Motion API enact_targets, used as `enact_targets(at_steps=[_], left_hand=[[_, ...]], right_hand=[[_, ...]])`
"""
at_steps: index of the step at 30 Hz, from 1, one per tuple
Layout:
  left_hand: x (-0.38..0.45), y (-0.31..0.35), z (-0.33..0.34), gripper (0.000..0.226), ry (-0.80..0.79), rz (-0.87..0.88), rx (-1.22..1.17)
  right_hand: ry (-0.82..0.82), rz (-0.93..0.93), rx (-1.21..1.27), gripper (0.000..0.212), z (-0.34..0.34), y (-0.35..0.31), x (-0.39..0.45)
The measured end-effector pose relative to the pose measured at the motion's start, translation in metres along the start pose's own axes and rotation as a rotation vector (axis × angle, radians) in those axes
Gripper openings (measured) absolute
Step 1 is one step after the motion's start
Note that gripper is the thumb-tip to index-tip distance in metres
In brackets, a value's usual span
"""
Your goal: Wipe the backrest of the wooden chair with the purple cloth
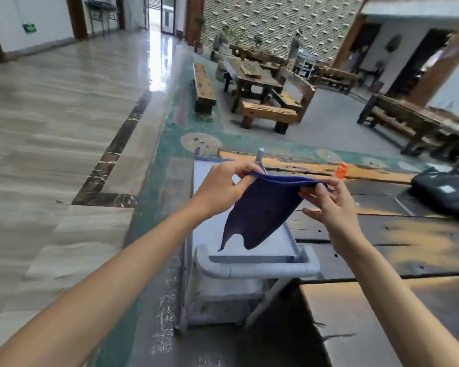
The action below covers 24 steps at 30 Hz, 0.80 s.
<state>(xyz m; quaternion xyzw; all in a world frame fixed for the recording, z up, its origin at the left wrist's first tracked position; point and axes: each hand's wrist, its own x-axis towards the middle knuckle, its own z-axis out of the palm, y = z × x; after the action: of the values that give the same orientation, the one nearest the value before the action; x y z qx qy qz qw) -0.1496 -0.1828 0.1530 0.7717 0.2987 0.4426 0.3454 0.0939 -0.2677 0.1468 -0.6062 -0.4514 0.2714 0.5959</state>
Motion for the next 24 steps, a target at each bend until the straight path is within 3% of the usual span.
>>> enact_targets(at_steps=[12, 20, 24], left_hand=[[-0.069, -0.060, 0.165, 0.024, -0.718, 0.062, 0.120], [-0.087, -0.096, 0.229, 0.026, -1.275, 0.279, 0.487], [-0.073, -0.101, 0.247, 0.025, -1.542, 0.294, 0.633]], right_hand=[[0.282, 0.503, 0.007, 0.014, -0.107, 0.156, -0.110], [0.435, 0.794, 0.277, 0.026, -0.099, 0.231, -0.157], [0.461, 0.889, 0.197, 0.027, -0.084, 0.243, -0.155]])
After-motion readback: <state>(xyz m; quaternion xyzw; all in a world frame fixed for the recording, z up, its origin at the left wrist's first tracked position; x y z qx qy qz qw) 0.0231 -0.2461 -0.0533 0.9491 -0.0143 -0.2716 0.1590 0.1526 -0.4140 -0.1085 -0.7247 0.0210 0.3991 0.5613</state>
